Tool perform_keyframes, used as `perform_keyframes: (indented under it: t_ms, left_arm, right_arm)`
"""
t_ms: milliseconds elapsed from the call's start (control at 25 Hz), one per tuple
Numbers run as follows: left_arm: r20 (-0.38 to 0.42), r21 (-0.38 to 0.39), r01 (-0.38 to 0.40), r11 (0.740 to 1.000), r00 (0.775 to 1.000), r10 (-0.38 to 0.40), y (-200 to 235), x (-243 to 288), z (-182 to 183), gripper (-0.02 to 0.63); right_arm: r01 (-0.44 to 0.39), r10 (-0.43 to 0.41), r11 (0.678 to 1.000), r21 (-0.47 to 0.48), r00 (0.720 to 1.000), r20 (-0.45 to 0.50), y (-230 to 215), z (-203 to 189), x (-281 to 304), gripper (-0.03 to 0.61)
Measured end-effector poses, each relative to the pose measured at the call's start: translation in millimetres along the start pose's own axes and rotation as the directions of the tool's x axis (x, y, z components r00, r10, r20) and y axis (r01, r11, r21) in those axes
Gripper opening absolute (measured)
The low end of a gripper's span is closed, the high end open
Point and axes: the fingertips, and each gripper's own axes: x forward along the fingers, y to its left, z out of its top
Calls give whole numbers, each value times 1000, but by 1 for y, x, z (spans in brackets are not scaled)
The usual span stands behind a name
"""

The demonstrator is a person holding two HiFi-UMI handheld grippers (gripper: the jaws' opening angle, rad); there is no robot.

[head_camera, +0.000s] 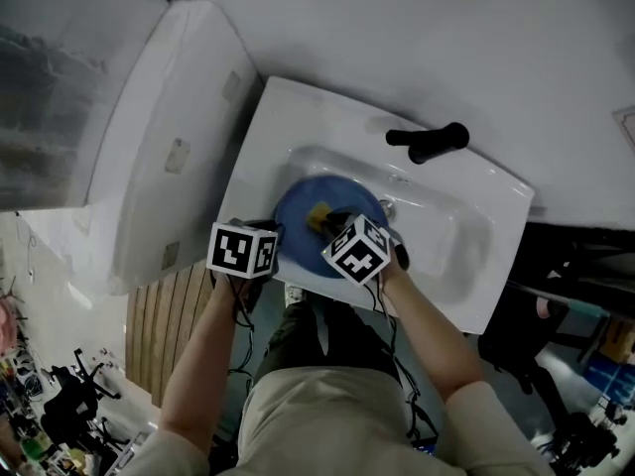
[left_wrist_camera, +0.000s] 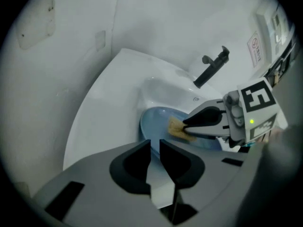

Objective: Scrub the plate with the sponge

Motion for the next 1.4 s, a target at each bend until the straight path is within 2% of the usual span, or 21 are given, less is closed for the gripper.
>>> perform_keyframes:
  t_ms: [80, 120, 240, 320, 440, 560, 680, 840, 1000, 1080, 1240, 1400]
  left_arm:
    - [17, -14, 8, 1000, 1000, -8, -2, -7, 4, 63]
    - [20, -5, -13, 1000, 1000, 13, -1, -10, 5, 26]
    - [27, 70, -101, 992, 995, 99, 5, -25, 8, 8]
    - [47, 100, -112, 989, 993, 108, 3, -38, 12, 8]
    - [105, 161, -90, 983, 992, 73, -11, -61, 26, 6]
    - [173, 266, -95, 959, 984, 49, -33, -88, 40, 6]
    - [241, 351, -139, 926, 969, 54, -51, -115, 55, 6]
    - [341, 411, -181, 894, 939, 33, -74, -156, 72, 6]
    - [440, 439, -215, 873, 898, 0, -95, -202, 81, 6]
    - [493, 438, -231, 869, 870, -17, -104, -223, 84, 6]
    - [628, 399, -262, 879, 776, -54, -117, -268, 94, 6]
    - [707, 380, -253, 890, 699, -103, -132, -313, 96, 6]
  right_arm:
    - [43, -46, 998, 53, 998, 52, -10, 3, -15, 52]
    - [62, -68, 995, 78, 995, 78, -14, 3, -24, 52]
    - [93, -118, 983, 156, 980, 162, -21, 7, -55, 52]
    - [110, -153, 975, 194, 963, 221, -23, 13, -79, 52]
    - [117, -201, 958, 262, 924, 325, -25, 27, -119, 52]
    - [120, -242, 945, 305, 884, 400, -19, 41, -160, 52]
    - [156, -285, 941, 302, 846, 451, -12, 55, -196, 52]
    - [196, -332, 934, 299, 786, 522, 5, 75, -243, 52]
    - [226, -371, 924, 307, 722, 585, 23, 88, -290, 52]
    - [245, -386, 920, 305, 694, 607, 30, 91, -311, 52]
    - [290, -420, 908, 303, 635, 648, 45, 97, -351, 52]
    - [329, -426, 902, 279, 580, 694, 65, 105, -389, 52]
